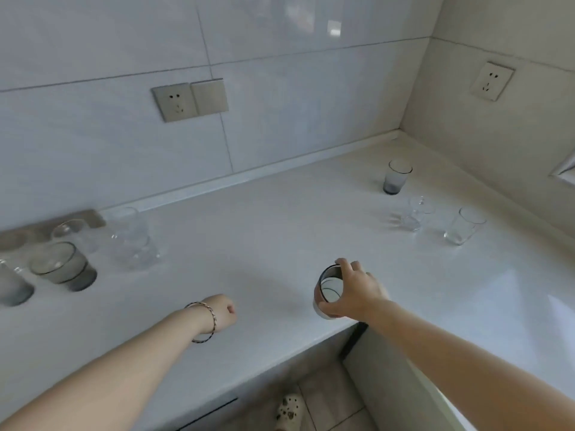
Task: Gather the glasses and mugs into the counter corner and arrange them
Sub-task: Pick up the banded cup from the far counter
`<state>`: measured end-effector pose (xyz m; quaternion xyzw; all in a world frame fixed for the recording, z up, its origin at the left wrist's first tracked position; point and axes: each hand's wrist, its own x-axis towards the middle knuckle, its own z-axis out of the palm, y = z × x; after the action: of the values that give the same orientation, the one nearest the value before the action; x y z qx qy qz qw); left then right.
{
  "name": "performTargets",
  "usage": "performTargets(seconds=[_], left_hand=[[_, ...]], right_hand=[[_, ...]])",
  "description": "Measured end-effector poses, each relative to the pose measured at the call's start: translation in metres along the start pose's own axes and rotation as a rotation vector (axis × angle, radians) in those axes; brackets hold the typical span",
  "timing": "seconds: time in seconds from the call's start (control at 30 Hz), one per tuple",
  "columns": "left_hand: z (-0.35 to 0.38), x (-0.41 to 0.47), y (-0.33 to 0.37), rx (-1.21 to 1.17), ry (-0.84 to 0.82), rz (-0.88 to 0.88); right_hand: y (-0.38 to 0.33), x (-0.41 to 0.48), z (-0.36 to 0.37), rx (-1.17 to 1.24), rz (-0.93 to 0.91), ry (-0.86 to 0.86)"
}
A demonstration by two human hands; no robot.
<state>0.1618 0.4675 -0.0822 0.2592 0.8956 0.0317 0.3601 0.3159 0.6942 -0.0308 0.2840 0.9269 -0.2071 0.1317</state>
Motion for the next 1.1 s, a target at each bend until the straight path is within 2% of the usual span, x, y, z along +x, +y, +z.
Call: performTargets(seconds=[0.13, 0.3, 0.5, 0.67, 0.8, 1.1], left_hand=[[0.017, -0.061, -0.072, -0.08, 0.031, -0.098], [0.031, -0.127, -0.177, -0.216, 0.077, -0.266], [0.041, -0.185, -0.311, -0.339, 0.121, -0.408], [0.044, -0.209, -0.427, -0.373, 0.113, -0.458], [0.046, -0.226, -0.503, -0.383, 0.043, -0.471], [0.038, -0.233, -0.597, -0.404, 0.046, -0.468]], right_hand=[[-0.079, -0.017, 0.028, 0.017, -0.165, -0.068], [-0.185, -0.037, 0.072, -0.114, -0.39, -0.145], [-0.322, -0.05, 0.129, -0.208, -0.566, -0.205], [-0.442, -0.057, 0.183, -0.213, -0.63, -0.235], [-0.534, -0.061, 0.219, -0.242, -0.666, -0.286], [-0.679, -0.046, 0.289, -0.325, -0.714, -0.268]])
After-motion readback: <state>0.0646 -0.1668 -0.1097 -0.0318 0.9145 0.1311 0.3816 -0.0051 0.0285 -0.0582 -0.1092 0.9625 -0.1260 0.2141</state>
